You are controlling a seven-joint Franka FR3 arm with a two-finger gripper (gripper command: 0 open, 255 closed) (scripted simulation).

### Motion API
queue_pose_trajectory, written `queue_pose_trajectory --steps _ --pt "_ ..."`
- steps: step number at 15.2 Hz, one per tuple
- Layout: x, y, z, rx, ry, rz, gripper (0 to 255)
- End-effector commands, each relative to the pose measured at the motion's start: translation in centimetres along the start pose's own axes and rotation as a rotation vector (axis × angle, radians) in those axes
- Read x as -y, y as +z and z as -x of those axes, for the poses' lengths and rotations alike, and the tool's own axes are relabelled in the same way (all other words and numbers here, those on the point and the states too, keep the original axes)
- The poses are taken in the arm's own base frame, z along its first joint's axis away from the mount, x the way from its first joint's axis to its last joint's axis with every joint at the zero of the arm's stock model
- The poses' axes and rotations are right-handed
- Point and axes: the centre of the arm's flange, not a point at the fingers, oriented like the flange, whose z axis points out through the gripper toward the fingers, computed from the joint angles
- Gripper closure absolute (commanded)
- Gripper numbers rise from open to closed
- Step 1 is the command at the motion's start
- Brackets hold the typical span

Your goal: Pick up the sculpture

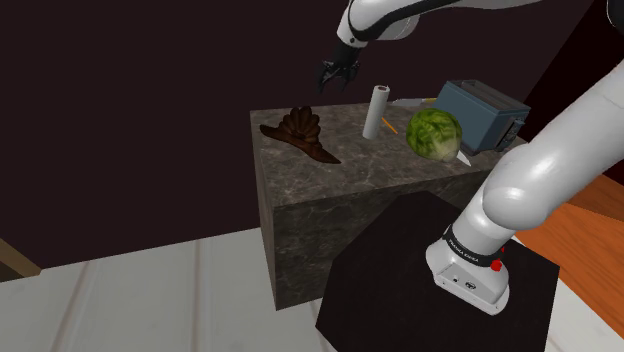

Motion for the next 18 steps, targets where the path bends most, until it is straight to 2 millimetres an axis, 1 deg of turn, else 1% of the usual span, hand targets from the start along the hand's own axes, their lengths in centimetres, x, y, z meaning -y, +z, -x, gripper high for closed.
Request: queue_pose_trajectory --steps 1,9,16,18 --pt "-0.2 2.3 -1.3 -0.003 0.001 0.001 0" --pt "-0.4 10.8 -7.3 -0.009 0.007 0.003 0" --pt "-0.8 14.4 -6.3 -0.009 0.007 0.003 0" --pt "-0.8 14.7 -6.3 -0.009 0.007 0.003 0"
